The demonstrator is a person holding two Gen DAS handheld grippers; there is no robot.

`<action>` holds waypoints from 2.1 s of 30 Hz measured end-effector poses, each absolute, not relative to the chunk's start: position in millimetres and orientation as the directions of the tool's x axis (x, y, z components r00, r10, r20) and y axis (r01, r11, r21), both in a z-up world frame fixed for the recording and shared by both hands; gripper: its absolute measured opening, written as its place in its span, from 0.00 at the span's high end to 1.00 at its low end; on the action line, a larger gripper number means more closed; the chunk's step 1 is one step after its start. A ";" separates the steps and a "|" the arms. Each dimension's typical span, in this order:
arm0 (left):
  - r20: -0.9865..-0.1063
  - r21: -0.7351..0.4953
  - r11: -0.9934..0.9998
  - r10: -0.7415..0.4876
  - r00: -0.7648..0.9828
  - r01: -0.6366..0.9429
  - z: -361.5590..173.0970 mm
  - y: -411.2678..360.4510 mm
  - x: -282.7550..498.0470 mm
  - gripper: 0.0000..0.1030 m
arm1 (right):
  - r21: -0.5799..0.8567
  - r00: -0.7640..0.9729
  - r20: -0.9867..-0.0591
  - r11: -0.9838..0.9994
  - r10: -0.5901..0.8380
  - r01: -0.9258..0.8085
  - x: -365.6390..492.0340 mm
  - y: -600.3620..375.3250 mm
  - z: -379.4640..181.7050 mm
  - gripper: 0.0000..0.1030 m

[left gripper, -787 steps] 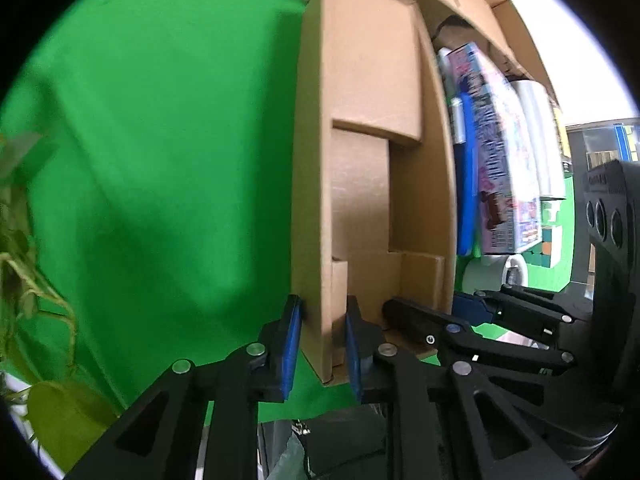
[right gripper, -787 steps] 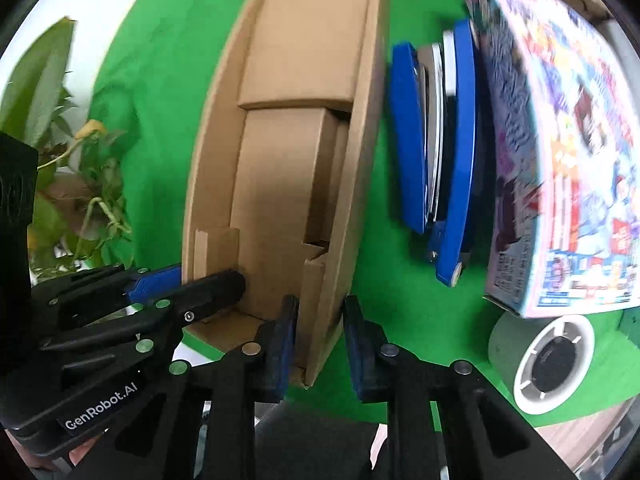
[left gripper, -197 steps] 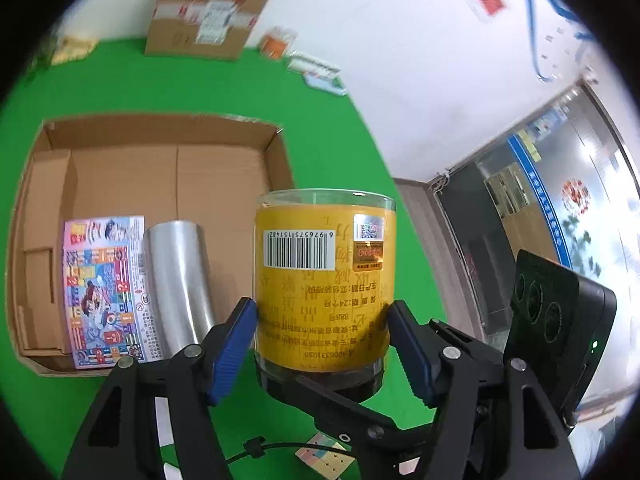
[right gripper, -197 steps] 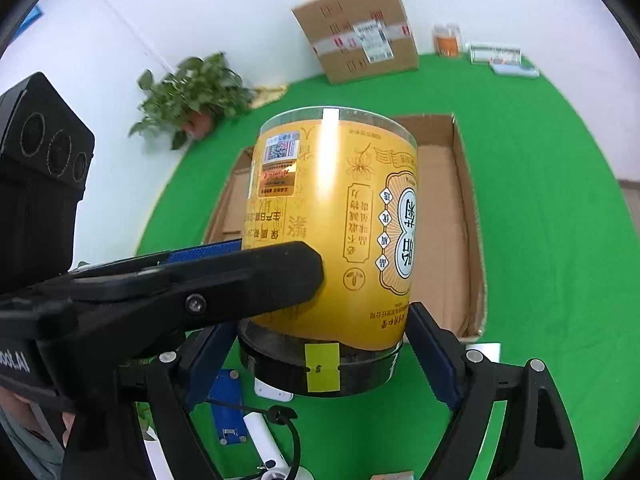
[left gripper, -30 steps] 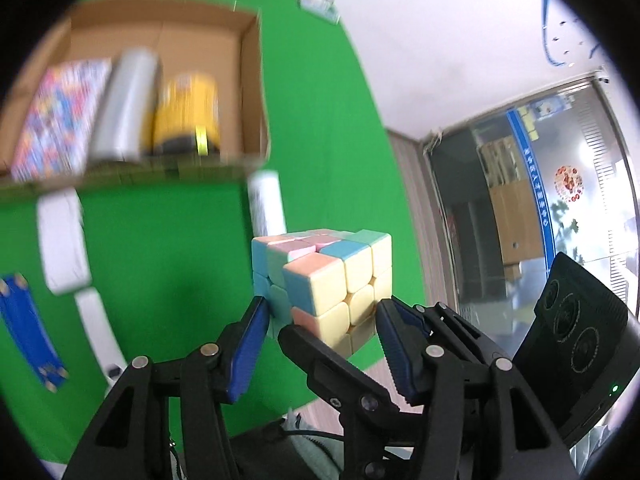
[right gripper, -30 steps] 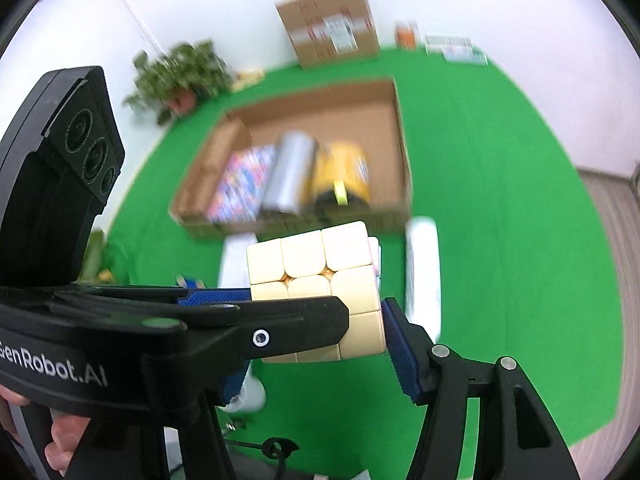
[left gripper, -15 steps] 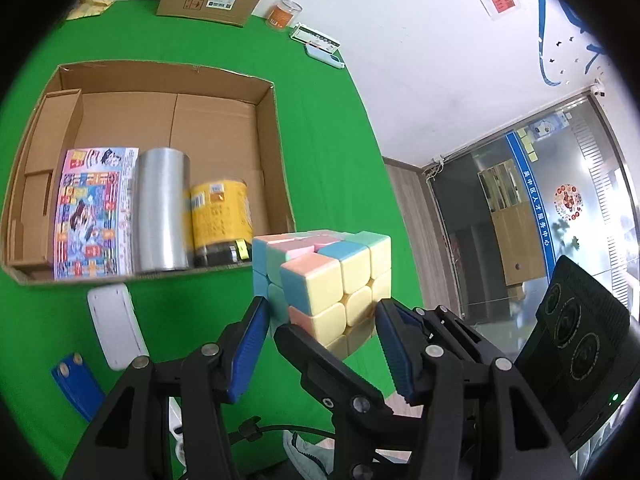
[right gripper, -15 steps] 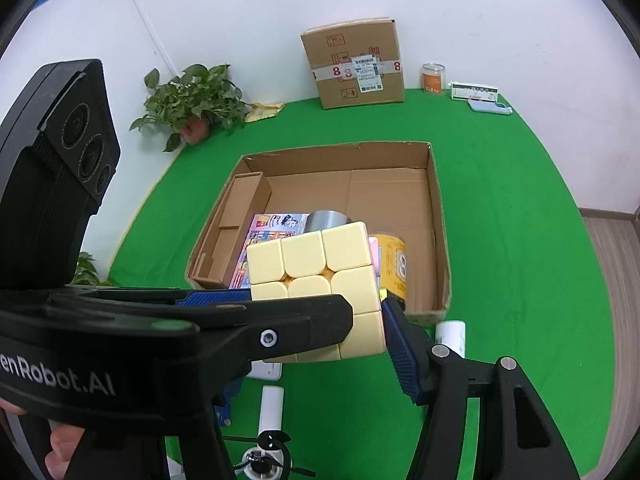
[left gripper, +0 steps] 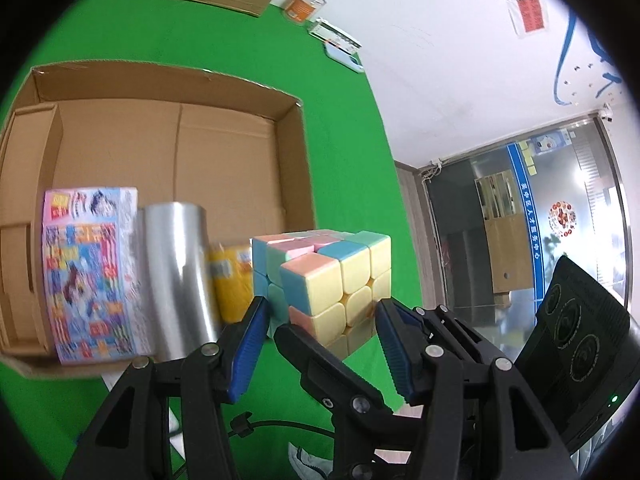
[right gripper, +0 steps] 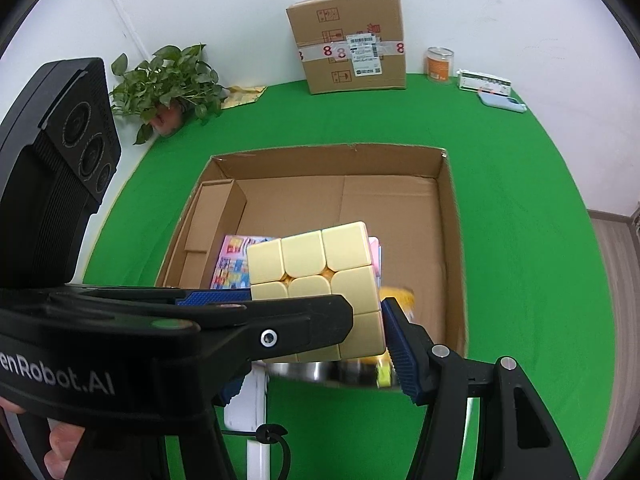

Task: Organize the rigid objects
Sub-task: 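Carry the Rubik's cube over the large box, then lower the cube beside the game box and open the left tool, then withdraw the left tool from the box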

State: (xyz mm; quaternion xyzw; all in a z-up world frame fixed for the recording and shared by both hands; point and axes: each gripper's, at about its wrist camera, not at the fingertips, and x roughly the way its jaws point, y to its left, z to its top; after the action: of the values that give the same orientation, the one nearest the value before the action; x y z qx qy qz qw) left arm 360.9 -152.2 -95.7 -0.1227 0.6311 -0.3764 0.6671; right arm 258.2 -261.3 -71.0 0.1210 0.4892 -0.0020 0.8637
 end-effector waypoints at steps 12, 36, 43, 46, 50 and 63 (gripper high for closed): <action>-0.845 -0.521 0.794 -0.531 -0.060 0.314 -144.9 -96.5 492.9 0.48 | 0.353 0.452 -0.846 0.932 0.282 0.080 437.9 -221.2 -143.6 0.43; -0.913 -0.405 0.884 -0.403 -0.058 0.235 -182.9 -23.5 558.7 0.51 | 0.618 0.314 -0.756 0.784 0.575 0.054 534.6 -175.7 -264.5 0.27; -0.914 -0.405 0.900 -0.406 -0.027 0.160 -175.6 7.8 545.5 0.51 | 0.612 0.213 -0.784 0.783 0.584 0.106 550.2 -169.9 -287.4 0.61; -0.905 -0.422 0.895 -0.426 -0.001 0.148 -170.7 10.4 535.9 0.51 | 0.603 0.205 -0.790 0.794 0.579 0.082 545.9 -163.1 -284.5 0.60; -0.897 -0.400 0.892 -0.428 0.112 0.209 -147.2 5.7 519.5 0.51 | 0.545 0.241 -0.822 0.835 0.515 0.077 529.5 -170.9 -261.4 0.32; -0.846 -0.149 0.938 -0.285 0.450 0.314 -65.1 -41.5 410.5 0.23 | 0.213 0.470 -0.872 0.971 0.137 0.112 355.6 -233.7 -119.5 0.01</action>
State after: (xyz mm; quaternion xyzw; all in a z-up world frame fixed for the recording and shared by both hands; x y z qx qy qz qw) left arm 410.5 -41.5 -65.1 0.0148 0.4939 -0.1760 0.8514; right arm 355.6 -233.7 -119.5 0.1210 0.5146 0.0072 0.8488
